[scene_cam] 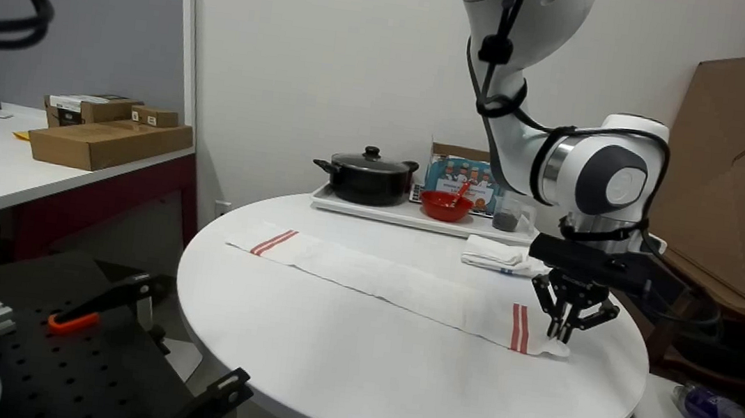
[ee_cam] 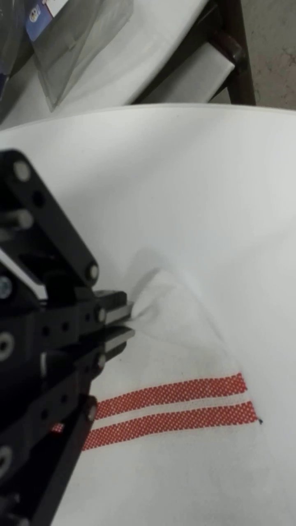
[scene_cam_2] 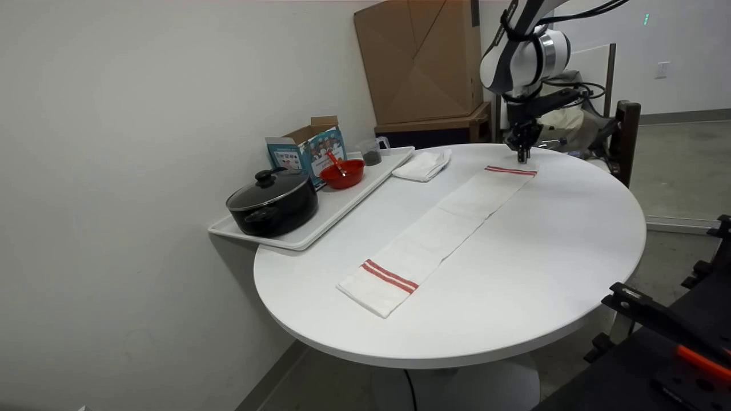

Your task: Fold the towel

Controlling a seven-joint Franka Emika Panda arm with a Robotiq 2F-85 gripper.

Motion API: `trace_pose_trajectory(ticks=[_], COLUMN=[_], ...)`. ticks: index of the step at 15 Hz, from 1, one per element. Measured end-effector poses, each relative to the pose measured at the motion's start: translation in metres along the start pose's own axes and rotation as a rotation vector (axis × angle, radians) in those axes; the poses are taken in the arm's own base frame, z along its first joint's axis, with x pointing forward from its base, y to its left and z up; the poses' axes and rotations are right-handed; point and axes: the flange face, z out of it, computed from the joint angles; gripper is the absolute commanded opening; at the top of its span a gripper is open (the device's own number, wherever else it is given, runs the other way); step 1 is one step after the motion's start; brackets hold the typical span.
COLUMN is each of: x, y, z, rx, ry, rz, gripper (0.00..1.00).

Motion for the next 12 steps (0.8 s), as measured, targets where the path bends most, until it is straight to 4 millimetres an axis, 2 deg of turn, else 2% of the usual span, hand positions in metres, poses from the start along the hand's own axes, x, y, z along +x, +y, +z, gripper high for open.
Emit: trace_pose_trajectory(ticks=[2, 5, 8, 12], x=[-0.001, -0.006, -0.015, -0.028], y=[0.002, 0.013, 0.032, 0.057], z=[-0.010, -0.038, -0.082, -0.156], rx=[0.017, 0.028, 0.029, 0.009], ry=[0.002, 0.017, 0.055, 0.128], rz=[0.053, 0.141, 0.222, 0.294], gripper=[0.11, 0.09, 0.10, 0.10])
